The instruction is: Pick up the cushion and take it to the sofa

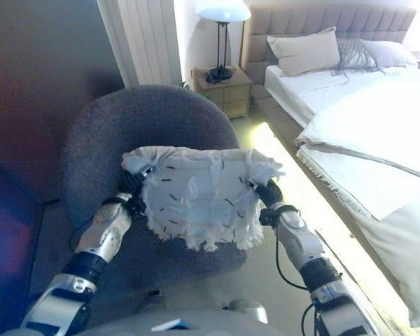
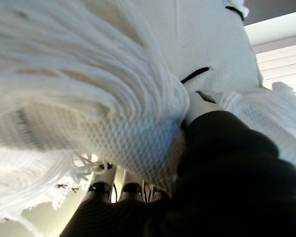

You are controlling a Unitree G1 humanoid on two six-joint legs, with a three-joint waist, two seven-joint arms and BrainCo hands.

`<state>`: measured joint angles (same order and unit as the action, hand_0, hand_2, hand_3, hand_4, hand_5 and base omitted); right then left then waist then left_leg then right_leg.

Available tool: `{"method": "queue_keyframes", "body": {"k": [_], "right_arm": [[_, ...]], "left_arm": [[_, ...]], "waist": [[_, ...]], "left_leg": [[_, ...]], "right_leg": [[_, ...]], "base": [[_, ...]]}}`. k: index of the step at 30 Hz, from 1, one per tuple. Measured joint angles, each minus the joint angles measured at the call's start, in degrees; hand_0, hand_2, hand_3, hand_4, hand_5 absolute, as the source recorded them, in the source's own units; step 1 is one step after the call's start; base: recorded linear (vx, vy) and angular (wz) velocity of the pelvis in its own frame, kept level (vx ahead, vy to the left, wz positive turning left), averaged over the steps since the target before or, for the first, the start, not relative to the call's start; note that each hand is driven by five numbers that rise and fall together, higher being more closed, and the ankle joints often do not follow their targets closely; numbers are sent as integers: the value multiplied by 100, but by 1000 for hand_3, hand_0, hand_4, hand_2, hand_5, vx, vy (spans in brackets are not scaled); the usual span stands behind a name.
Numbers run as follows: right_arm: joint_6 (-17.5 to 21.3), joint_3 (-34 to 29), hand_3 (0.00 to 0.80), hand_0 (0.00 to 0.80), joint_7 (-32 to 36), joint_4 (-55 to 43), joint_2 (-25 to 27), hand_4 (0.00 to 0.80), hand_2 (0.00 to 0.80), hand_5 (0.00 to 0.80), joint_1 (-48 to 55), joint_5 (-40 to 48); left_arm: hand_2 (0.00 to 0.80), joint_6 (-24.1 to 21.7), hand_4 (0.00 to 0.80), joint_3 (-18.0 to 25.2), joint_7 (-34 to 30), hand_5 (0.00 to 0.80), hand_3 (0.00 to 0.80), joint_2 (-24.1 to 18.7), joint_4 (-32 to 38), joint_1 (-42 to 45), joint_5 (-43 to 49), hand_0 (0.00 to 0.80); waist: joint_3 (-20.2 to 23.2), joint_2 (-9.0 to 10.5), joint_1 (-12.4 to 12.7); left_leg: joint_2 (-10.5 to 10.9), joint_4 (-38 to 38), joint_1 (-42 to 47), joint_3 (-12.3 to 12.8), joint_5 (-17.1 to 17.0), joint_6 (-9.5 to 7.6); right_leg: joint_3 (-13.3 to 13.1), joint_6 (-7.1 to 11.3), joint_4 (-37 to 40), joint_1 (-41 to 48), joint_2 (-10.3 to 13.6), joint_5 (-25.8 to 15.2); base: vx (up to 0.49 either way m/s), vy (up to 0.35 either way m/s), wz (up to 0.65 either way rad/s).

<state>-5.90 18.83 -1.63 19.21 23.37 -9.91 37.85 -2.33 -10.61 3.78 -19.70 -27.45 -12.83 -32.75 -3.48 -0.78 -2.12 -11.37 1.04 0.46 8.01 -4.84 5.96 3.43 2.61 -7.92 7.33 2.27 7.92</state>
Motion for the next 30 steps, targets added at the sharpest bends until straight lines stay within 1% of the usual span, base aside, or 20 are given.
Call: {"method": "queue_keyframes", "body": {"k": [2, 3, 5, 6, 8, 11, 12, 14, 15, 16, 17, 19, 20, 21, 23, 25, 27, 28, 29, 30], "right_arm": [[-80, 168, 800, 800, 33, -10, -27, 800, 800, 800, 3, 0], [-101, 188, 800, 800, 36, -11, -69, 800, 800, 800, 27, 0], [-107, 189, 800, 800, 23, -13, -169, 800, 800, 800, 28, 1], [-106, 188, 800, 800, 12, -15, -219, 800, 800, 800, 23, 2], [-106, 193, 800, 800, -12, -15, -268, 800, 800, 800, 25, 8], [-78, 192, 800, 800, -80, -15, -352, 800, 800, 800, -20, 9], [-40, 190, 800, 800, -131, -14, -386, 800, 800, 800, -20, 9], [88, 188, 800, 800, -202, -16, -416, 800, 800, 800, -41, 9], [166, 186, 800, 800, -264, -18, -431, 800, 800, 800, -56, 8], [240, 193, 800, 800, -348, -22, -457, 800, 800, 800, -59, 6], [295, 197, 800, 800, -447, -32, -451, 800, 800, 800, -55, 6], [303, 213, 800, 800, -552, -30, -470, 800, 800, 800, -51, 6], [315, 213, 800, 800, -561, -32, -467, 800, 800, 800, -59, 6], [317, 238, 800, 800, -566, -17, -502, 800, 800, 800, -49, 5], [316, 248, 800, 800, -557, -17, -540, 800, 800, 800, -56, 6], [312, 248, 800, 800, -515, -17, -544, 800, 800, 800, -56, 11], [290, 248, 800, 800, -498, -15, -539, 800, 800, 800, -57, 83], [265, 247, 800, 800, -466, 21, -557, 800, 800, 800, -57, 114], [213, 238, 800, 800, -373, 150, -591, 800, 800, 800, -76, 112], [165, 233, 800, 800, -348, 254, -600, 800, 800, 800, -75, 112]], "left_arm": [[800, -48, 800, 68, -10, 800, 800, -98, -3, 99, 0, 800], [800, -77, 800, 63, -43, 800, 800, -161, -4, 103, -1, 800], [800, -130, 800, 87, -96, 800, 800, -241, 0, 76, -1, 800], [800, -155, 800, 98, -98, 800, 800, -274, 0, 75, -1, 800], [800, -168, 800, 98, -128, 800, 800, -351, 0, 75, -1, 800], [800, -198, 800, 138, -164, 800, 800, -403, 27, 60, -1, 800], [800, -198, 800, 149, -164, 800, 800, -393, 35, 61, -1, 800], [800, -197, 800, 204, -196, 800, 800, -370, 39, 61, -1, 800], [800, -196, 800, 213, -232, 800, 800, -356, 40, 45, -1, 800], [800, -195, 800, 228, -277, 800, 800, -349, 39, 38, -1, 800], [800, -177, 800, 219, -296, 800, 800, -347, 40, 6, -1, 800], [800, -141, 800, 220, -319, 800, 800, -346, 53, -9, -2, 800], [800, -105, 800, 227, -327, 800, 800, -374, 96, -13, -3, 800], [800, -65, 800, 241, -334, 800, 800, -405, 97, -7, -6, 800], [800, -56, 800, 284, -316, 800, 800, -413, 130, -14, -10, 800], [800, -53, 800, 278, -241, 800, 800, -417, 130, -12, -9, 800], [800, -46, 800, 271, -193, 800, 800, -401, 131, -13, -9, 800], [800, -28, 800, 277, -185, 800, 800, -409, 131, -10, -2, 800], [800, -2, 800, 284, -155, 800, 800, -392, 124, 24, 12, 800], [800, 24, 800, 275, -152, 800, 800, -361, 126, 93, 45, 800]], "waist": [[81, 119, -14], [102, 198, -25], [143, 343, -20], [123, 371, -6], [92, 383, 51], [-62, 353, 234], [-99, 325, 299], [-218, 222, 306], [-300, 167, 287], [-339, 141, 298], [-391, 132, 274], [-393, 140, 257], [-401, 127, 216], [-397, 140, 260], [-392, 155, 284], [-404, 183, 287], [-448, 264, 274], [-452, 389, 293], [-466, 535, 293], [-455, 573, 285]], "left_leg": [[260, 23, 45, 113, -214, -50], [438, 85, 101, 154, -345, -118], [740, 225, 91, 148, -373, -245], [830, 234, 93, 141, -349, -290], [933, 222, 100, 107, -299, -358], [940, 224, 219, 109, -232, -332], [952, 214, 247, 125, -142, -354], [927, 172, 271, 138, -88, -361], [921, 136, 259, 103, -28, -433], [1006, -4, 156, 133, 64, -525], [1075, -41, 99, 129, 89, -558], [1164, 192, 264, 122, 70, -586], [1148, 202, 284, 113, -98, -736], [1173, 192, 296, 122, -80, -739], [1157, 202, 285, 70, -83, -743], [1140, 187, 282, 77, -85, -745], [1141, 168, 306, 90, -76, -721], [1143, 136, 326, 101, -79, -615], [1125, 121, 425, 117, -88, -466], [1042, 95, 501, 120, -80, -386]], "right_leg": [[-13, 194, 29, 13, 287, 41], [-13, 314, 137, 72, 449, 18], [16, 498, 407, 173, 715, -89], [36, 560, 486, 221, 802, -124], [57, 598, 512, 276, 896, -120], [179, 653, 383, 307, 912, -76], [228, 649, 268, 267, 908, -75], [333, 624, -247, 49, 946, -60], [354, 585, -773, -218, 1010, -23], [376, 556, -1418, -586, 1119, -3], [411, 387, -2243, -1072, 1281, -84], [440, 82, -2707, -1373, 1423, -327], [429, 124, -2858, -1478, 1473, -378], [401, 232, -2701, -1498, 1512, -255], [339, 378, -2017, -1508, 1471, -185], [327, 655, -1035, -1420, 1458, -366], [363, 870, -492, -1353, 1480, -582], [399, 872, -341, -1266, 1501, -584], [488, 737, -217, -1113, 1482, -807], [533, 630, -209, -1034, 1402, -938]], "base": [[201, 129, -23], [221, 148, 4], [253, 164, 14], [242, 141, 19], [246, 122, 18], [231, 128, -1], [214, 193, -15], [218, 251, -16], [190, 247, -19], [216, 211, -23], [195, 125, -16], [129, 18, -1], [115, -98, -3], [154, -179, -5], [90, -213, 4], [53, -192, 7], [115, -159, 16], [137, -129, 32], [170, -153, 38], [158, -153, 30]]}}
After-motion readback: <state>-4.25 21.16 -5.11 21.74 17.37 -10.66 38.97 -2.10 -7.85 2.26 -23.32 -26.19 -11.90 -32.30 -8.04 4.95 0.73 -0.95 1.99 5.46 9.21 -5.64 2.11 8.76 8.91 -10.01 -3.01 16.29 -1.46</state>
